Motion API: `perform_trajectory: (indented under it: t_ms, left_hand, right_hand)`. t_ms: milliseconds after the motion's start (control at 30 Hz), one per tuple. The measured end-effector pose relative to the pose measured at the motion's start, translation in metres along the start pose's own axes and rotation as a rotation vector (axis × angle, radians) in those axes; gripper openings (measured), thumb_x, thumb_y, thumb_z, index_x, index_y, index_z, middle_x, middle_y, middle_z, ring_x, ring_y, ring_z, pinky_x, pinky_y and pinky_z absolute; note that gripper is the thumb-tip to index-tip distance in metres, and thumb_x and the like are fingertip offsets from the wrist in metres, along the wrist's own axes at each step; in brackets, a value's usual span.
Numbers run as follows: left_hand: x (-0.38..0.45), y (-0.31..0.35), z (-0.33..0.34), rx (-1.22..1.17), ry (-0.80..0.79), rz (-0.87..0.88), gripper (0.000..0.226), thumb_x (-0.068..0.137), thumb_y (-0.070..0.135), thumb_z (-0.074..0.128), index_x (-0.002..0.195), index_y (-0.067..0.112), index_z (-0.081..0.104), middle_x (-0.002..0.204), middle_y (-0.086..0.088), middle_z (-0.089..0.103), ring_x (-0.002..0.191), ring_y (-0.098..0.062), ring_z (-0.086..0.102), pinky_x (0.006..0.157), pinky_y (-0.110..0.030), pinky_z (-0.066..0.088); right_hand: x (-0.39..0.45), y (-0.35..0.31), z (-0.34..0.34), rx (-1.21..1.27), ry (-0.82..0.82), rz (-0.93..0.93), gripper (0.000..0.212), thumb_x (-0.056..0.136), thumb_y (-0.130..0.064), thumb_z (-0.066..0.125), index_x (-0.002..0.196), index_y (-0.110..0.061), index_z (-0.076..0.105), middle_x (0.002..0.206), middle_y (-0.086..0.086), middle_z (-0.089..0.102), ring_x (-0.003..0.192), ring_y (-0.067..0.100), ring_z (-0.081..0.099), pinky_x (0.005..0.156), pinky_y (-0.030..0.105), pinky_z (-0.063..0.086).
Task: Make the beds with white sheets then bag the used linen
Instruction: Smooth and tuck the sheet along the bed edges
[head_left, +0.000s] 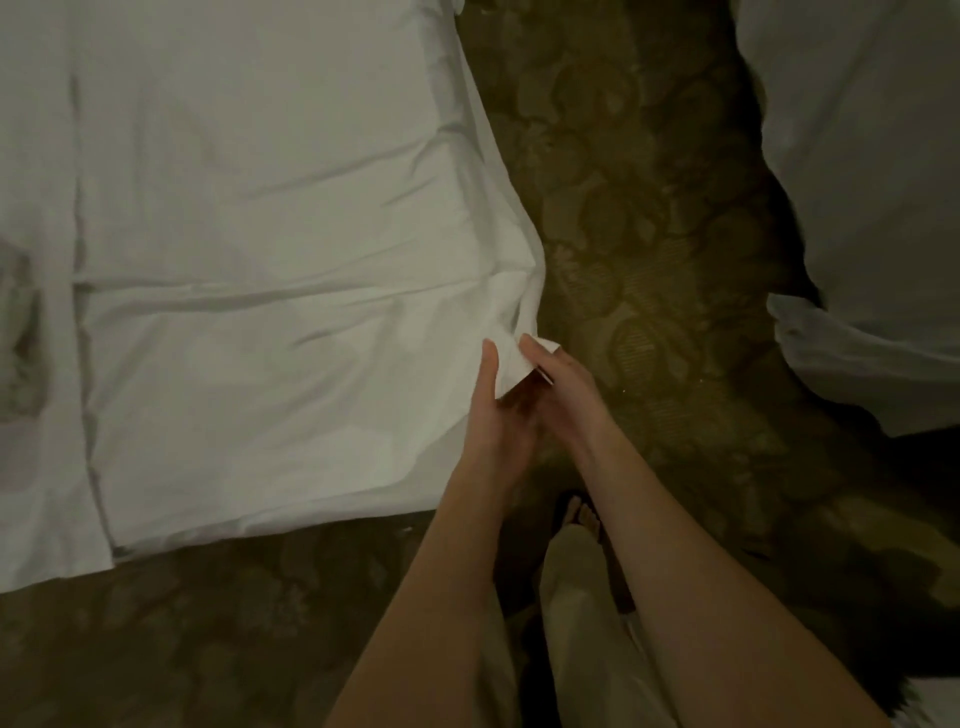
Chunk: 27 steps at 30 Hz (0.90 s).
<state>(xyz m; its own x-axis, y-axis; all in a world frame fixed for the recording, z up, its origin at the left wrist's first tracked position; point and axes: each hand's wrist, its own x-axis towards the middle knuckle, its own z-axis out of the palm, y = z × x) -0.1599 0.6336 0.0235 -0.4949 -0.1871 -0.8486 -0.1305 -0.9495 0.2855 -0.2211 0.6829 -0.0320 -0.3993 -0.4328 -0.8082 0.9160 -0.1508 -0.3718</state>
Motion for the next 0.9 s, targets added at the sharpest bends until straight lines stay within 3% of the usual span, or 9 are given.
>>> perform_trajectory:
  t_ms: [133, 200, 267, 400, 500, 667, 767, 833, 900]
  left_hand:
    - [0.009, 0.019, 0.022, -0.101, 0.142, 0.24, 0.045, 0.099, 0.027, 0.051, 0.137, 0.005, 0.048, 0.12, -0.01, 0.064, 0.102, -0.019, 0.064, 0.07, -0.023, 0.058]
    - [0.007, 0.027, 0.02, -0.078, 0.085, 0.329, 0.043, 0.099, 0.022, 0.051, 0.139, 0.005, 0.046, 0.131, -0.013, 0.06, 0.111, -0.024, 0.062, 0.08, -0.028, 0.058]
    - [-0.001, 0.035, 0.012, -0.088, 0.091, 0.388, 0.046, 0.097, 0.019, 0.055, 0.141, 0.009, 0.045, 0.133, -0.011, 0.059, 0.117, -0.024, 0.06, 0.09, -0.033, 0.056]
    - [-0.021, 0.058, -0.016, -0.134, 0.148, 0.427, 0.043, 0.094, 0.017, 0.06, 0.135, 0.006, 0.051, 0.125, -0.011, 0.064, 0.109, -0.023, 0.065, 0.08, -0.032, 0.059]
    - [-0.02, 0.069, -0.038, -0.233, 0.153, 0.461, 0.042, 0.096, 0.025, 0.056, 0.134, 0.008, 0.052, 0.129, -0.01, 0.062, 0.116, -0.025, 0.061, 0.095, -0.039, 0.052]
    - [-0.016, 0.086, -0.024, -0.102, 0.043, 0.171, 0.064, 0.089, 0.059, 0.049, 0.136, 0.015, 0.052, 0.135, -0.007, 0.057, 0.127, -0.022, 0.051, 0.111, -0.042, 0.034]
    - [-0.012, 0.121, -0.028, -0.084, 0.044, 0.256, 0.06, 0.089, 0.047, 0.058, 0.135, 0.008, 0.053, 0.136, -0.01, 0.058, 0.126, -0.023, 0.054, 0.111, -0.037, 0.038]
    - [-0.012, 0.141, -0.043, -0.078, 0.104, 0.357, 0.043, 0.091, 0.027, 0.064, 0.121, -0.003, 0.06, 0.123, -0.018, 0.065, 0.114, -0.027, 0.063, 0.105, -0.038, 0.045]
    - [-0.018, 0.155, -0.061, -0.014, 0.157, 0.395, 0.034, 0.093, 0.019, 0.063, 0.112, -0.009, 0.062, 0.115, -0.021, 0.067, 0.107, -0.029, 0.066, 0.099, -0.038, 0.05]
  right_hand:
    - [-0.005, -0.003, -0.001, 0.103, 0.025, 0.023, 0.06, 0.065, -0.027, 0.08, 0.117, -0.002, 0.063, 0.121, 0.013, 0.065, 0.119, 0.026, 0.057, 0.109, 0.037, 0.04]
    - [-0.003, -0.004, 0.003, 0.259, 0.057, 0.071, 0.072, 0.066, -0.04, 0.078, 0.126, -0.005, 0.059, 0.129, 0.014, 0.06, 0.124, 0.027, 0.054, 0.103, 0.037, 0.043]
    - [0.002, -0.01, 0.005, 0.394, 0.067, 0.096, 0.065, 0.079, -0.046, 0.068, 0.128, -0.005, 0.057, 0.127, 0.018, 0.061, 0.118, 0.031, 0.058, 0.096, 0.039, 0.051]
    - [0.014, -0.022, 0.02, 0.379, 0.172, 0.042, 0.038, 0.093, -0.034, 0.061, 0.12, -0.007, 0.059, 0.116, 0.016, 0.066, 0.095, 0.027, 0.065, 0.071, 0.04, 0.058]
    - [0.023, -0.032, 0.046, 0.241, 0.284, -0.159, 0.039, 0.086, -0.016, 0.071, 0.121, -0.003, 0.059, 0.12, 0.014, 0.064, 0.093, 0.021, 0.065, 0.079, 0.037, 0.057]
    - [-0.003, -0.017, 0.118, -0.163, 0.025, -0.269, 0.035, 0.08, -0.017, 0.077, 0.111, -0.009, 0.065, 0.104, 0.004, 0.072, 0.095, 0.02, 0.07, 0.086, 0.038, 0.057]
    - [-0.018, 0.021, 0.145, -0.229, -0.046, -0.266, 0.015, 0.082, -0.013, 0.075, 0.096, -0.015, 0.07, 0.094, 0.001, 0.075, 0.093, 0.019, 0.071, 0.089, 0.039, 0.055]
    - [-0.019, 0.033, 0.161, -0.151, -0.126, -0.213, 0.028, 0.083, -0.015, 0.073, 0.11, -0.007, 0.067, 0.105, 0.009, 0.073, 0.098, 0.023, 0.07, 0.086, 0.037, 0.056]
    - [-0.012, 0.042, 0.177, -0.08, -0.116, -0.116, 0.054, 0.074, -0.034, 0.08, 0.118, -0.007, 0.064, 0.111, 0.011, 0.071, 0.099, 0.026, 0.069, 0.081, 0.037, 0.057]
